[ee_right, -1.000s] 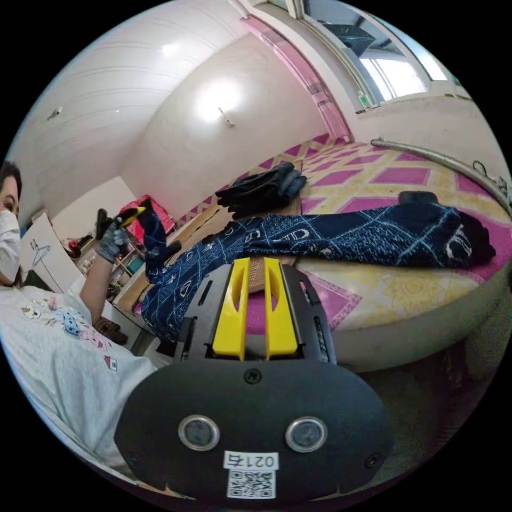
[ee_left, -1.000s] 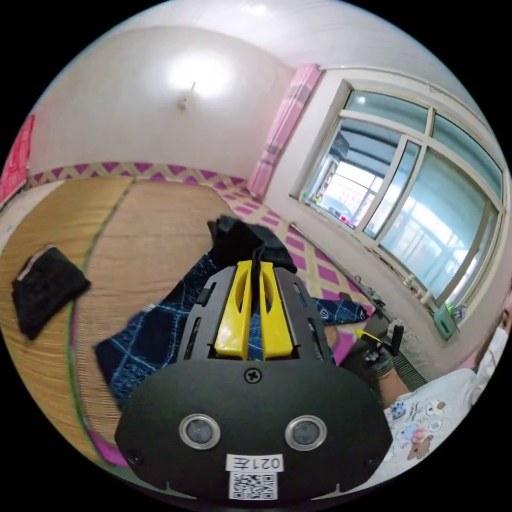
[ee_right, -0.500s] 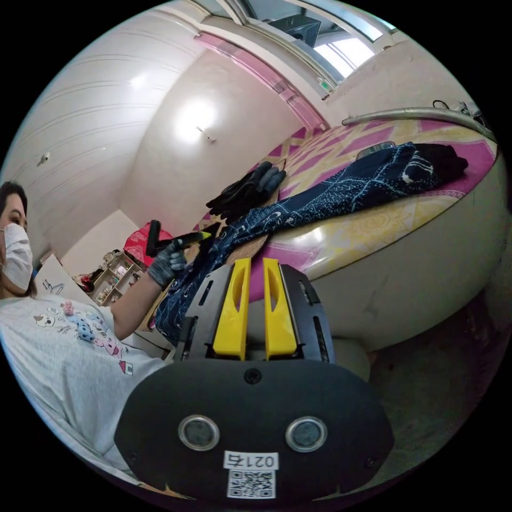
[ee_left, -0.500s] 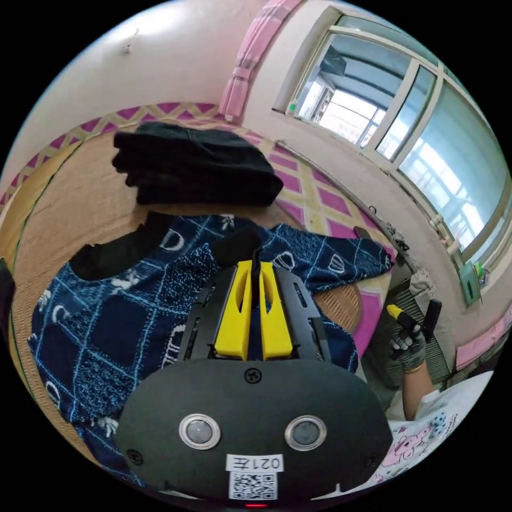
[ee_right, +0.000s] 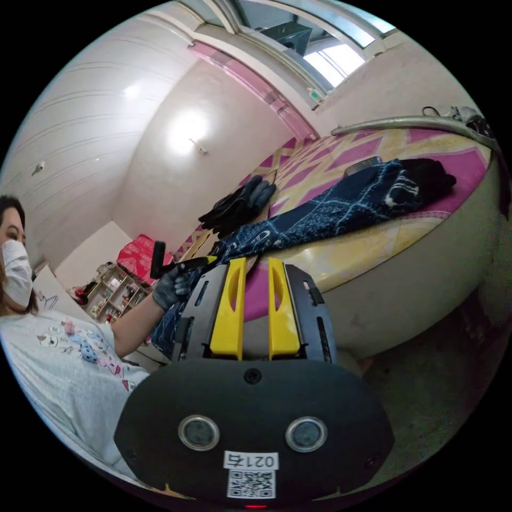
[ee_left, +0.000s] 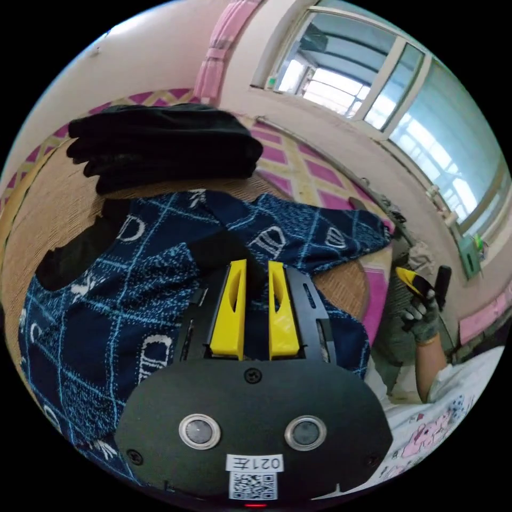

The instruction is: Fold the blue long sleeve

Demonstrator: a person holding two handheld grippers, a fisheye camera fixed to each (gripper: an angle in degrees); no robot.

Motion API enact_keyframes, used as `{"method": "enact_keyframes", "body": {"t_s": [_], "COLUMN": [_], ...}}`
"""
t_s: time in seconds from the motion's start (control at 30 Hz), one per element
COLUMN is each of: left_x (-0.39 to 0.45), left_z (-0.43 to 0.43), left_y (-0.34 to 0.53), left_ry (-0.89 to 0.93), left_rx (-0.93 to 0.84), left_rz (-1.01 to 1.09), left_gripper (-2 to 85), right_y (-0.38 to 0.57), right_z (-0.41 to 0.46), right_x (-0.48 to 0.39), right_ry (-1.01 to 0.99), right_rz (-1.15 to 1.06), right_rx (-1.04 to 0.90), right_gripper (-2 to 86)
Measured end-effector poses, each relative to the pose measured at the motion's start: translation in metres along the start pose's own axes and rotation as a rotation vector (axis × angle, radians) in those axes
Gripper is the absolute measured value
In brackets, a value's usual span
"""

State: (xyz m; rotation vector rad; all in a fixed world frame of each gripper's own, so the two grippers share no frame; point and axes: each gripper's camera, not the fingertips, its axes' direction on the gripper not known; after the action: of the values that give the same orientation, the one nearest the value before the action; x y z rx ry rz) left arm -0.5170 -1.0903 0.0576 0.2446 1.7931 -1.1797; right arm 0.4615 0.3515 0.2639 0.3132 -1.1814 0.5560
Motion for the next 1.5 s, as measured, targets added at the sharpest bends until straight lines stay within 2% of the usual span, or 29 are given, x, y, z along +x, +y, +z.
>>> {"method": "enact_keyframes", "body": {"t_s": [0.1,0.23,0.33,0.47,0.77,0.87,0.9,1.03,1.13,1.23,1.33,1.5], "left_x": [-0.004,-0.006,-0.005,-0.009,-0.039,-0.05,-0.055,-0.071,-0.083,-0.095,-0.11,-0.135], "left_z": [-0.001,-0.017,-0.032,-0.053,-0.122,-0.151,-0.163,-0.203,-0.237,-0.271,-0.308,-0.37], "left_y": [0.007,0.023,0.039,0.064,0.115,0.137,0.147,0.182,0.215,0.254,0.298,0.375], "left_ry": [0.147,0.14,0.134,0.129,0.137,0.133,0.127,0.111,0.095,0.036,0.031,-0.003], "left_rx": [0.019,0.068,0.089,0.1,0.18,0.208,0.213,0.239,0.256,0.261,0.292,0.329], "left_rz": [0.014,-0.01,-0.003,-0.016,-0.1,-0.12,-0.127,-0.151,-0.173,-0.198,-0.252,-0.341], "left_gripper": [6.4,3.7,0.4,-0.8,-1.0,-0.9,-1.0,-1.0,-0.9,-0.9,-0.9,-0.9], "right_y": [-0.014,-0.038,-0.058,-0.07,-0.089,-0.111,-0.127,-0.165,-0.159,-0.121,-0.064,0.059], "right_z": [-0.023,-0.049,-0.047,-0.037,-0.013,-0.006,0.004,0.085,0.17,0.266,0.367,0.528], "right_x": [0.027,0.059,0.076,0.088,0.108,0.049,0.005,-0.178,-0.306,-0.414,-0.486,-0.537], "right_ry": [0.064,0.223,0.318,0.353,0.329,0.292,0.298,0.165,0.033,-0.06,-0.16,-0.162], "right_rz": [0.122,0.258,0.331,0.432,0.611,0.409,0.266,-0.201,-0.447,-0.627,-0.701,-0.748], "right_rx": [0.09,0.192,0.189,0.203,0.293,0.356,0.346,0.218,0.074,-0.052,-0.208,-0.498], "right_gripper": [8.2,10.6,12.4,13.0,3.6,1.5,1.2,0.8,0.6,0.6,0.6,0.6]}}
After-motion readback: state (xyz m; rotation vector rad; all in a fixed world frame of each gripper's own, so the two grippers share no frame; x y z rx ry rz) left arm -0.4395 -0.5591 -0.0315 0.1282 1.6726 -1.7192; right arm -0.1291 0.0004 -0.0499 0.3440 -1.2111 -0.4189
